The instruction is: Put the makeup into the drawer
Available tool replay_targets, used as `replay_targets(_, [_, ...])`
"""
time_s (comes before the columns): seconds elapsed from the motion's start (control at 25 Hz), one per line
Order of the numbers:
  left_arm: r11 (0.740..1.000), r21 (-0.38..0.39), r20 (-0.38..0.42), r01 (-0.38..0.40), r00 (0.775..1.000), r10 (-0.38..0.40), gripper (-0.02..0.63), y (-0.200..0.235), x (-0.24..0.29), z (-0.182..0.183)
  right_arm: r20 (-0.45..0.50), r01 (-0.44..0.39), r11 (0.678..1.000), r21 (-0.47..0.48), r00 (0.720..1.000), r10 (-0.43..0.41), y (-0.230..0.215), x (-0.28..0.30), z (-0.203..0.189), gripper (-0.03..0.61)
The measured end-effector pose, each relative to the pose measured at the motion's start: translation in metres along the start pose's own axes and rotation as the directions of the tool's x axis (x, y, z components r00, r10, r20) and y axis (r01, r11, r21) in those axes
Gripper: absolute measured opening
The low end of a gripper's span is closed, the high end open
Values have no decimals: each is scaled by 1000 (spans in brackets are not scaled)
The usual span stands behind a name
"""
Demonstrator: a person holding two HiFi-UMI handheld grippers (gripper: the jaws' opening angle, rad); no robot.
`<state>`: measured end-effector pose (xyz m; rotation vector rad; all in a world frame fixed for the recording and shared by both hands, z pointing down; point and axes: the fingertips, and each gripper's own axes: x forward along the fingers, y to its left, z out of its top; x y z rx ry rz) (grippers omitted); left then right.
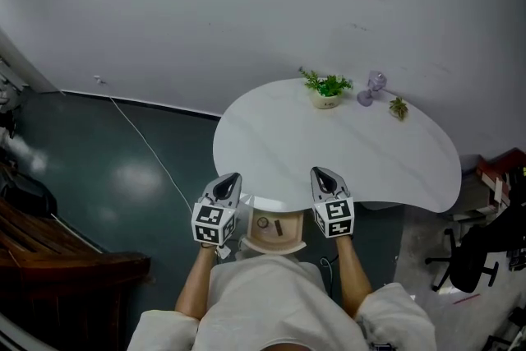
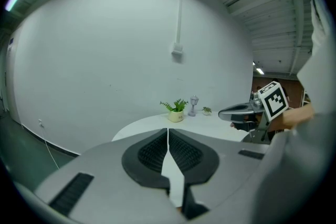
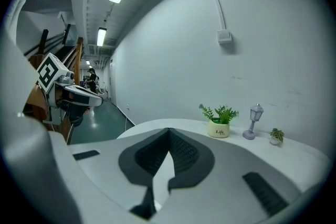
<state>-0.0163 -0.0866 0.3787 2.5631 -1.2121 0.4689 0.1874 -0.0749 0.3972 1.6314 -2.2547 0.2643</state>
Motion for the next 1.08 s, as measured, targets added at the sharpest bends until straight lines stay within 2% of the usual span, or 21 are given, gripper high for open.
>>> replay_targets(0.44, [1000,3,8,1,1000,-1,15,-4,-5,2,-6,43,999,23,999,-42,-9,-19,-6,-3])
replay_targets(1.08, [1000,14,6,1,1000,-1,15,-2,-3,4,-17,34,999,27,999,-34,-4,-20,-11,-3])
